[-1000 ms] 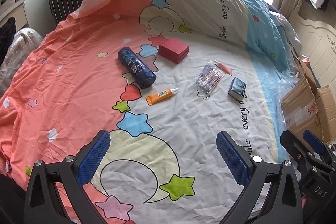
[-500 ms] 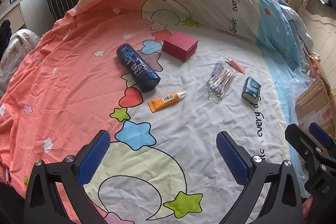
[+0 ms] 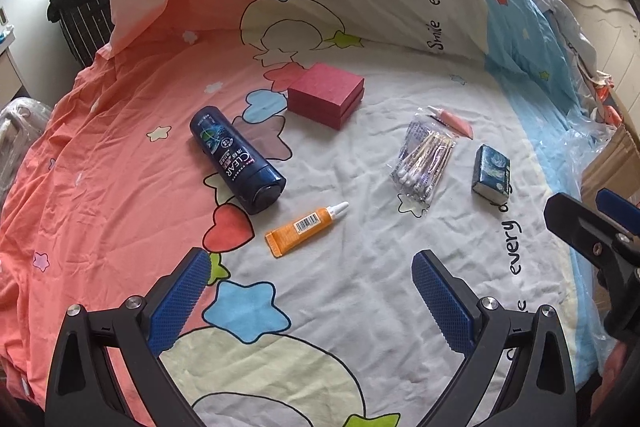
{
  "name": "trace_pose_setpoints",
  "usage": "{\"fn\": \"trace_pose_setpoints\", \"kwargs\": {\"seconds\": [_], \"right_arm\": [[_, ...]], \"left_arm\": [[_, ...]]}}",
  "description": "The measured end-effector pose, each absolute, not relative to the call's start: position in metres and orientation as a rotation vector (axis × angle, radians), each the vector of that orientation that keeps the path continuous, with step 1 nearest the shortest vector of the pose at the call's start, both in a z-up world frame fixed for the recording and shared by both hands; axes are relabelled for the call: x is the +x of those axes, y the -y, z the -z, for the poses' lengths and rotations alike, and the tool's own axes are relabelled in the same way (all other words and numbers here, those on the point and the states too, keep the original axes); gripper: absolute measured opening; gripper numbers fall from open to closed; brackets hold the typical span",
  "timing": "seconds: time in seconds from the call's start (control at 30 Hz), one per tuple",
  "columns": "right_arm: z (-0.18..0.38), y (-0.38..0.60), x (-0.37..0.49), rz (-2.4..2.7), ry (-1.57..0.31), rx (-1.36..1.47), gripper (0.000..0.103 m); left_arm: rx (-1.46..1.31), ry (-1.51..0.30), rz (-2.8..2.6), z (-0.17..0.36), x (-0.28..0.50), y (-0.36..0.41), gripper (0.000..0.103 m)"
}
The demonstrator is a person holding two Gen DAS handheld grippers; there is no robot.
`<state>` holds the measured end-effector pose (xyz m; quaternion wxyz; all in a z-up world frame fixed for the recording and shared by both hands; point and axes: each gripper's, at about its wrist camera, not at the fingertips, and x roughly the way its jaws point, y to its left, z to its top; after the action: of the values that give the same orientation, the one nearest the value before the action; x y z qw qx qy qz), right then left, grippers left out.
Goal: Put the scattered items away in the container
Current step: 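Move both grippers toward the scattered items on the duvet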
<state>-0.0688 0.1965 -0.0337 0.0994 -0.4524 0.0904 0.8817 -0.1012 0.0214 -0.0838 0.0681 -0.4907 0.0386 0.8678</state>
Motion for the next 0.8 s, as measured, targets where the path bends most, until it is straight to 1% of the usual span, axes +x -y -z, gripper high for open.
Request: {"fn": "trace_pose_setpoints", "kwargs": {"seconds": [0.37,0.57,0.8], "right_arm": [[0.055,-0.202,-0.106,-2.596,-0.242,-1.4,0.103],[0.063,-0.196,-0.129,-2.624,-0.229,-1.424,0.103],[0.068,-0.191,-0.154,-2.645,-0.222,-1.459,0.103]], "left_arm": [[-1.522,-0.097,-2.592,0.114,-0.13,-0.018,0.103],[-1.494,-0.151,-2.578,0.123,-0.142,-0.02,0.103],[-1.463,-0.172,-2.549,0.127,-0.153,-0.027,0.103]]}}
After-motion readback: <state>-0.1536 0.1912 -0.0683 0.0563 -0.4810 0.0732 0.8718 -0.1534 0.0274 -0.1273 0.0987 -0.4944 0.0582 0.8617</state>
